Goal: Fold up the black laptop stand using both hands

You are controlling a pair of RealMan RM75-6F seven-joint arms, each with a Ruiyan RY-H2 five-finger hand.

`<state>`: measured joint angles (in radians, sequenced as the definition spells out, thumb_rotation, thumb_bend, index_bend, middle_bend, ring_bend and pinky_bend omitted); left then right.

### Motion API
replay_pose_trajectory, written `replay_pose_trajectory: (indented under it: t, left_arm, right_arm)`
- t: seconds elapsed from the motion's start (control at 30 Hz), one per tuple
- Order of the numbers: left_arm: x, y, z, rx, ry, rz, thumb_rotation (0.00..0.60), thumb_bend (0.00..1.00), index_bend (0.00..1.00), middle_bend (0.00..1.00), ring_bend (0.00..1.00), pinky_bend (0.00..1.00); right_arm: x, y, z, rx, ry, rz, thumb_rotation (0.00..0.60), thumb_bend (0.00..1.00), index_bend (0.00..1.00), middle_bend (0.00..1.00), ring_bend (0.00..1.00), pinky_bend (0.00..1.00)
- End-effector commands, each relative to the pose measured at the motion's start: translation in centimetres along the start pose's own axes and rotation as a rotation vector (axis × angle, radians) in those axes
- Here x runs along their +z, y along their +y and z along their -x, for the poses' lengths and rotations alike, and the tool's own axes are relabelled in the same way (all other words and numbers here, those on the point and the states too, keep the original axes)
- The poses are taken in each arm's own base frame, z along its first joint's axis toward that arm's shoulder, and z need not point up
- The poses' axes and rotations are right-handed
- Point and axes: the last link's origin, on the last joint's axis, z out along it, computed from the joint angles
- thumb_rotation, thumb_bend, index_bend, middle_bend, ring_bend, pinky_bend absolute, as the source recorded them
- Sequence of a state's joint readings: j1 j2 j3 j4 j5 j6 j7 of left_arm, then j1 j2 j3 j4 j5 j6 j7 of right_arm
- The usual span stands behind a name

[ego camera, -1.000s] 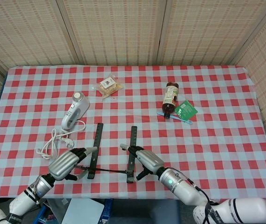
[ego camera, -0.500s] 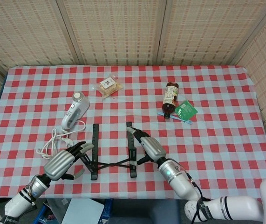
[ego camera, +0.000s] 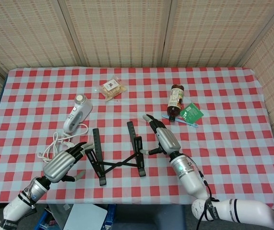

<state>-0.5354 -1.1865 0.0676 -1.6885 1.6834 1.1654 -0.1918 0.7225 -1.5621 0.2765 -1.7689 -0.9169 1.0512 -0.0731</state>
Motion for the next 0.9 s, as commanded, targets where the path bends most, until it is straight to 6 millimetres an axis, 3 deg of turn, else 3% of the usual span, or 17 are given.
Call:
replay_pose_trajectory:
  t: [0.03,0.33,0.9]
  left_arm:
    - [0.0,-0.2,-0.2,0.003,0.001,-0.006,0.6,0.39,0.0,0.05,0.05,0.25]
    - [-0.2,-0.8,-0.5,0.024,0.012,-0.022,0.6,0.39,0.0,0.05,0.05,0.25]
    - [-0.9,-2.6,-3.8,0.12,0.101,-0.078,0.6,0.39,0.0,0.0,0.01,0.24]
  right_arm:
    - [0.2,0.3,-0.2,-0.037,0.007,-0.009,0.6,0.11,0.0,0.0,0.0,0.0]
    - [1.3,0.9,0.5,-0.058,0.0,0.01,0.6,0.11,0.0,0.0,0.0,0.0]
    - [0.0,-0.5,-3.5,-0.086,0.118,-0.091,0.6,0.11,0.0,0.0,0.0,0.0]
